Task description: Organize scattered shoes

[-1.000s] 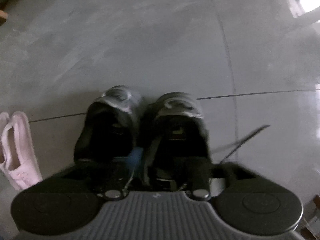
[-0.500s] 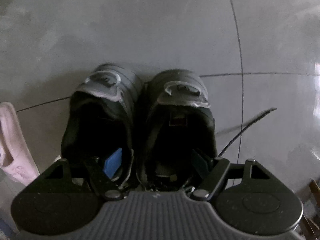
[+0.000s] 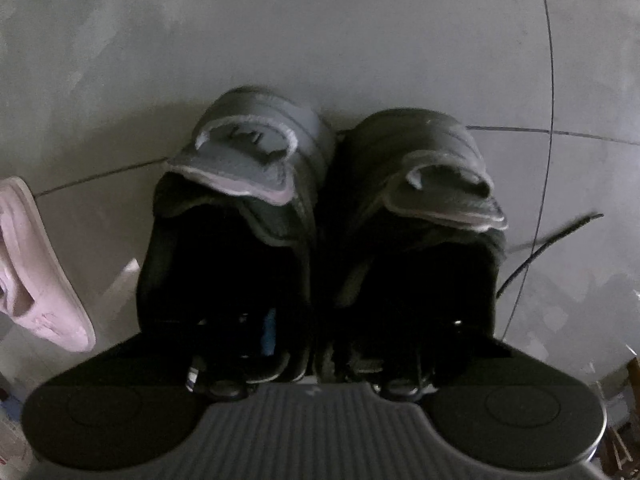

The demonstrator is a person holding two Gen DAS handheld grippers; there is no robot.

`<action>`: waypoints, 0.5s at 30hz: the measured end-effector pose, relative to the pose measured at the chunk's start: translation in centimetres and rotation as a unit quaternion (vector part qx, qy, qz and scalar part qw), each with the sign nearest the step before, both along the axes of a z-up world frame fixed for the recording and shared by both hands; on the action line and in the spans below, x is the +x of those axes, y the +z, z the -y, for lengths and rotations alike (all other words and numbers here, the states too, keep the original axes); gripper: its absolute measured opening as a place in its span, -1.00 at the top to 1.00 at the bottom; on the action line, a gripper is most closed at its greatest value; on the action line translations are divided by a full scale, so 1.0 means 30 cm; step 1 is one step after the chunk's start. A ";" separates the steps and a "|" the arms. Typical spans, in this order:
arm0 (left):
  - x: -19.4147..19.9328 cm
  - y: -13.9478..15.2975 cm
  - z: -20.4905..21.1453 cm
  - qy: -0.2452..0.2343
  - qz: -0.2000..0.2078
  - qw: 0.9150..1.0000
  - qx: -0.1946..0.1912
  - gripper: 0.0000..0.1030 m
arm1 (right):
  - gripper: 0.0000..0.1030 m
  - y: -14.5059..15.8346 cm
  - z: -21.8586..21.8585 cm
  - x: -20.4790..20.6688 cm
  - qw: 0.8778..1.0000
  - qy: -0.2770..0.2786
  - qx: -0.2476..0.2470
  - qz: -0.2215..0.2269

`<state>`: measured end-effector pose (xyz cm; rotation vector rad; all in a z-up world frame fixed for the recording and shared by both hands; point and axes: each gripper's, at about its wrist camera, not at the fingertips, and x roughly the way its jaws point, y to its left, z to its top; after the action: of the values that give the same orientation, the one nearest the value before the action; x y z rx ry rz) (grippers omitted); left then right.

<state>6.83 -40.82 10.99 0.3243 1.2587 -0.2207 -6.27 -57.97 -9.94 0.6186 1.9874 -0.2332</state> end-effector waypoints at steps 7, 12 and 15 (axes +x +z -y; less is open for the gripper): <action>-0.021 -0.010 0.001 -0.002 -0.014 1.000 0.002 -0.29 | 0.48 0.057 0.016 -0.078 0.997 -0.054 -0.022 0.052; -0.048 0.002 0.018 -0.024 -0.013 1.000 0.002 -0.29 | 0.50 0.093 0.034 -0.125 0.993 -0.087 -0.029 0.070; -0.050 0.011 0.024 -0.025 -0.011 1.000 -0.001 -0.29 | 0.50 0.116 0.040 -0.152 0.992 -0.096 -0.031 0.077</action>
<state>5.33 -41.55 11.33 0.3531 1.2730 -0.2696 -10.84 -59.18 -6.46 0.7664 1.7674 -0.3530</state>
